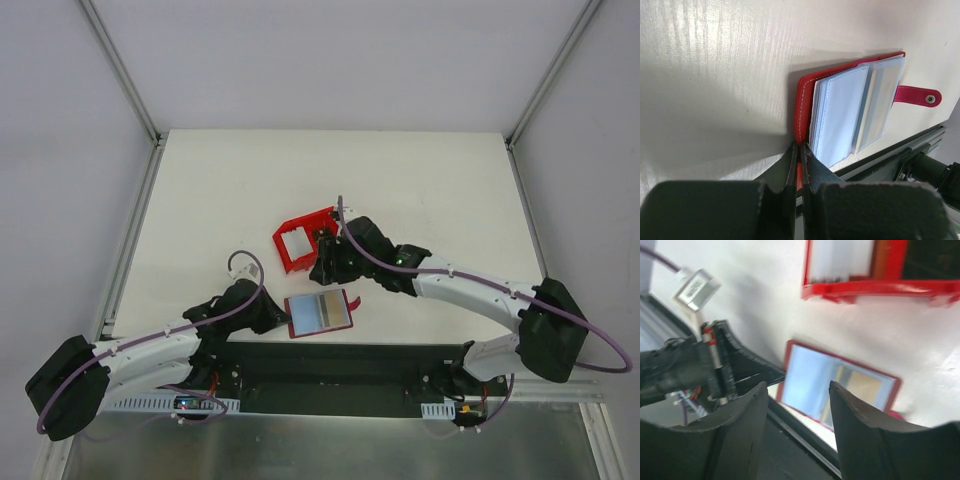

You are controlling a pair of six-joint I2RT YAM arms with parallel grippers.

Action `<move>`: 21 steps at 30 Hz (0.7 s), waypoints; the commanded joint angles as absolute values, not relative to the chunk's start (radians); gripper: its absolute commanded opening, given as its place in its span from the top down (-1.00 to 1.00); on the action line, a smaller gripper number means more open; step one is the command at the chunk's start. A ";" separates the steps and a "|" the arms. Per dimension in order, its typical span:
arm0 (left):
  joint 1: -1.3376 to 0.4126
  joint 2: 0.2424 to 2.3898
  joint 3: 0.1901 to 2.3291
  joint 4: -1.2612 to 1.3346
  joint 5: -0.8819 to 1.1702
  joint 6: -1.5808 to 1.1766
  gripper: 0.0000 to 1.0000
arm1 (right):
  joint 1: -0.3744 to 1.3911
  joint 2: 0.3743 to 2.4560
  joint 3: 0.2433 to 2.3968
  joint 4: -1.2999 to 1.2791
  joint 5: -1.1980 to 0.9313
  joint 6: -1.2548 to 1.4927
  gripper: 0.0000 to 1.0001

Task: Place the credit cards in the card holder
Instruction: Pick up the credit card from the storage box.

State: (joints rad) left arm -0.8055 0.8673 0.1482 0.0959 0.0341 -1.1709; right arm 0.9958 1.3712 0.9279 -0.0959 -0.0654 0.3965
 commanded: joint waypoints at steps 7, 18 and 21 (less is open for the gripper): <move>-0.801 0.876 0.147 0.066 -0.037 -1.178 1.00 | 0.853 1.627 1.291 -0.293 -0.063 0.215 -0.16; -0.695 0.896 0.152 0.097 0.026 -1.140 1.00 | 0.758 1.974 1.604 -0.414 -0.224 0.164 -0.19; -0.663 0.902 0.152 0.103 0.055 -1.124 1.00 | 0.750 2.014 1.637 -0.425 -0.241 0.160 -0.20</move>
